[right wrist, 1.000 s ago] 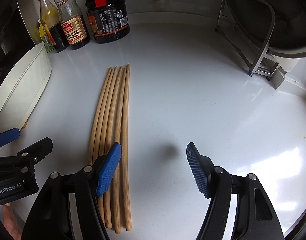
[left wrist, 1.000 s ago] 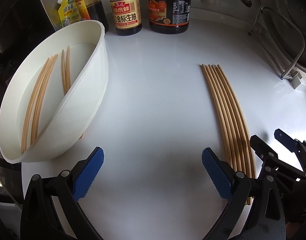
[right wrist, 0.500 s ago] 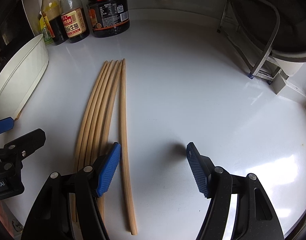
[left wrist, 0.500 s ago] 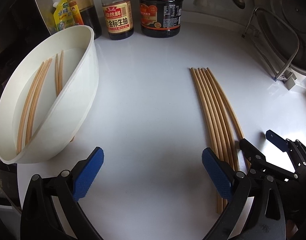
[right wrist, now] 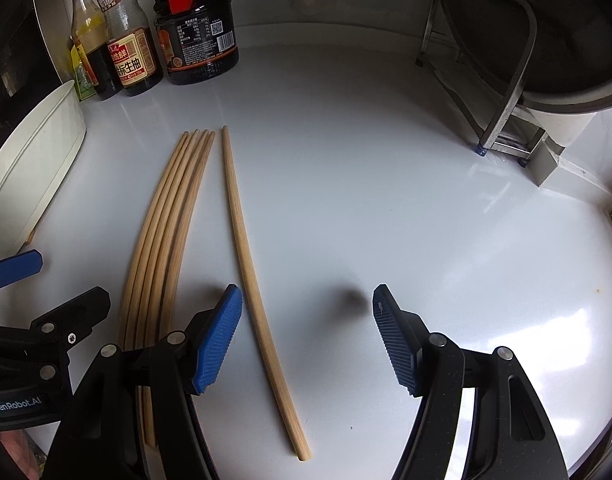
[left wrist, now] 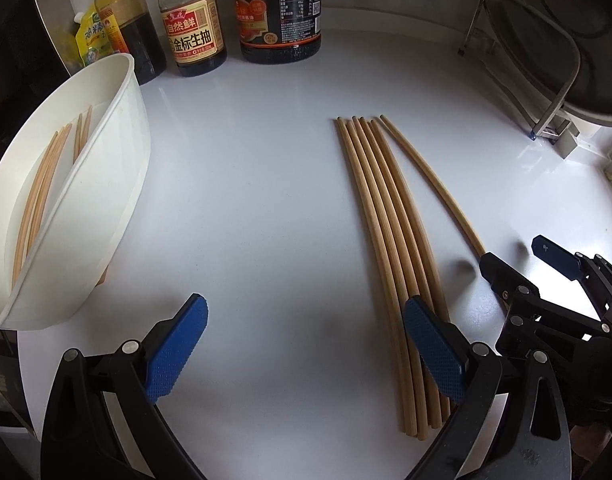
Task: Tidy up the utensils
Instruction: 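Separate another wooden chopstick from the row and close the right tool on it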
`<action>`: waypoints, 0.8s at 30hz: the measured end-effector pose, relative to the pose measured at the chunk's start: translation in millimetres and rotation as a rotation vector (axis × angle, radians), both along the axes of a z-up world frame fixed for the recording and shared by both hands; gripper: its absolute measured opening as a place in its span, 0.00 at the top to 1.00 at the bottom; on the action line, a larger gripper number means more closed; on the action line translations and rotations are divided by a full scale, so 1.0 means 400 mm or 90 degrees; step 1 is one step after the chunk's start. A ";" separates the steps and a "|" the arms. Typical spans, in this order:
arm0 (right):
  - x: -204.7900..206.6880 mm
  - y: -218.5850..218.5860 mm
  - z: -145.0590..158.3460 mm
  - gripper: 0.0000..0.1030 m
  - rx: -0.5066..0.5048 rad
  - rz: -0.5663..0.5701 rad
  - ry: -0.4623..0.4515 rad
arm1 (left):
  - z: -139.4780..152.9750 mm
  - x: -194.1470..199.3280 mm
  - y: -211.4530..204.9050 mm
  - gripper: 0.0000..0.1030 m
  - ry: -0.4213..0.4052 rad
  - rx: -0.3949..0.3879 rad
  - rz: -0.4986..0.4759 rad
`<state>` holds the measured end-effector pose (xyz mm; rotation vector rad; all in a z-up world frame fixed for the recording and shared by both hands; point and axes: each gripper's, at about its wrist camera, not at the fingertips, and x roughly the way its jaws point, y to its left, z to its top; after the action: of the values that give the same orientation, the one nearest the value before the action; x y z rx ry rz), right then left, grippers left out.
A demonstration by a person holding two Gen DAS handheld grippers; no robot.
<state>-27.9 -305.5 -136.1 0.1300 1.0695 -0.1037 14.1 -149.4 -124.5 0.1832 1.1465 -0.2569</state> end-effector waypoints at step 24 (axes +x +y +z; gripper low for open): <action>-0.001 -0.007 -0.008 0.37 0.014 -0.001 -0.007 | -0.039 -0.013 0.009 0.06 0.027 -0.007 0.017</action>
<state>-28.2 -308.3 -139.1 0.1508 1.0596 -0.0931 8.7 -145.7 -140.2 0.1536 1.1881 -0.2450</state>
